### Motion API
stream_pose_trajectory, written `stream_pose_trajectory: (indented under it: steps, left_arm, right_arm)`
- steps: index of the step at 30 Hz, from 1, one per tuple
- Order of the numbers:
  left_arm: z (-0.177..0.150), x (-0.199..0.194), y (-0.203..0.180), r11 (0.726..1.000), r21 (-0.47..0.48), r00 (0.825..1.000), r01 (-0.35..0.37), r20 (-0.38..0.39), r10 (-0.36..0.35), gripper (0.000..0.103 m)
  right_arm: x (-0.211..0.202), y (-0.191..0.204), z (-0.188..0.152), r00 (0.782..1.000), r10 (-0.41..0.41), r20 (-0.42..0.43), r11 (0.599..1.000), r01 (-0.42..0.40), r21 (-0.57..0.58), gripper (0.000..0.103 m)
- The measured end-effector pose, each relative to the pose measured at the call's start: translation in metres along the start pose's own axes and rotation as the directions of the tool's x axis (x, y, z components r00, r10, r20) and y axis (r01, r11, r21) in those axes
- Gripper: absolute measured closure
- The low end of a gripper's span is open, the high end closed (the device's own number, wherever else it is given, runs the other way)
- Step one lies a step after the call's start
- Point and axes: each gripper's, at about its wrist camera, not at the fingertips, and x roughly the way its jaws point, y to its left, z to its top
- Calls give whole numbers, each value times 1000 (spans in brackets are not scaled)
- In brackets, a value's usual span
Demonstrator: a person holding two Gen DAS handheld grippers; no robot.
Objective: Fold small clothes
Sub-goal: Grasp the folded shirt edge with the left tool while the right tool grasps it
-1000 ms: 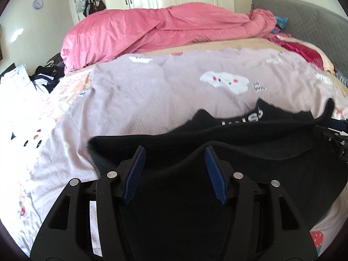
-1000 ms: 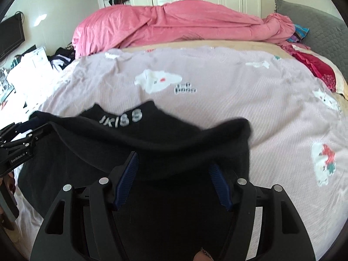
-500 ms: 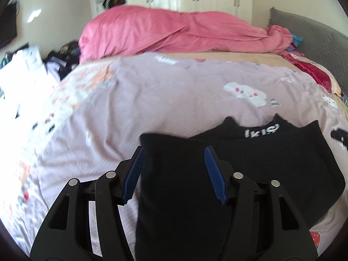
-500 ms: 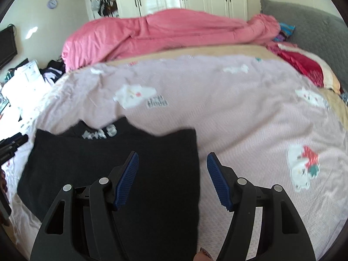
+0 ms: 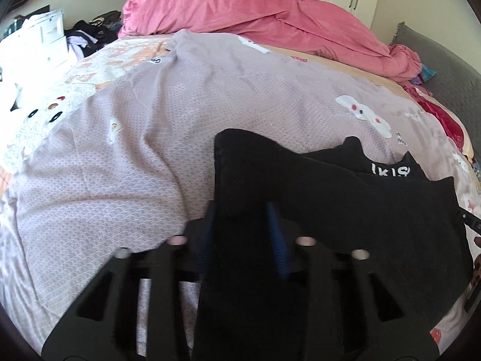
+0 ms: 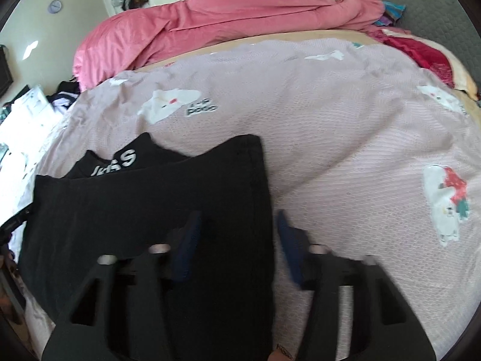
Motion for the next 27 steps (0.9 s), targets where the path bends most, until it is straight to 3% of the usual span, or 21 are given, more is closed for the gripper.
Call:
stream_pose_trajectory:
  steps: [1, 3, 9, 11, 14, 17, 19, 24, 27]
  left_arm:
    - [0, -1, -3, 1000, 17, 1000, -7, 8, 7, 99]
    - [1, -7, -7, 999, 43, 999, -14, 38, 13, 100]
    - [16, -30, -16, 997, 72, 990, -20, 139, 10, 101]
    - [17, -26, -17, 996, 76, 989, -42, 141, 31, 101]
    - [10, -3, -15, 996, 58, 995, -67, 71, 63, 100]
    - [2, 7, -14, 994, 71, 995, -89, 45, 85, 97]
    - [1, 5, -14, 992, 74, 994, -97, 51, 94, 94]
    - [-3, -3, -14, 992, 76, 994, -105, 42, 102, 90]
    - [-7, -8, -15, 991, 83, 994, -105, 35, 102, 88]
  right_arm:
    - [0, 2, 1, 1000, 5, 2, 1000, -5, -6, 80]
    - [-6, 7, 1, 1000, -1, 22, 999, 2, -36, 90]
    - [-31, 2, 10, 991, 10, 135, 1000, -8, -16, 95]
    - [-26, 4, 12, 992, -21, 123, 999, 24, -27, 95]
    - [-7, 5, 8, 995, -72, 63, 996, 76, -53, 95]
    - [0, 3, 1, 993, -103, 56, 993, 105, -50, 89]
    - [-3, 2, -2, 991, -121, 61, 992, 122, -25, 79]
    - [-16, 2, -11, 991, -112, 75, 993, 110, 31, 73]
    - [-28, 7, -19, 991, -105, 85, 994, 102, 37, 65]
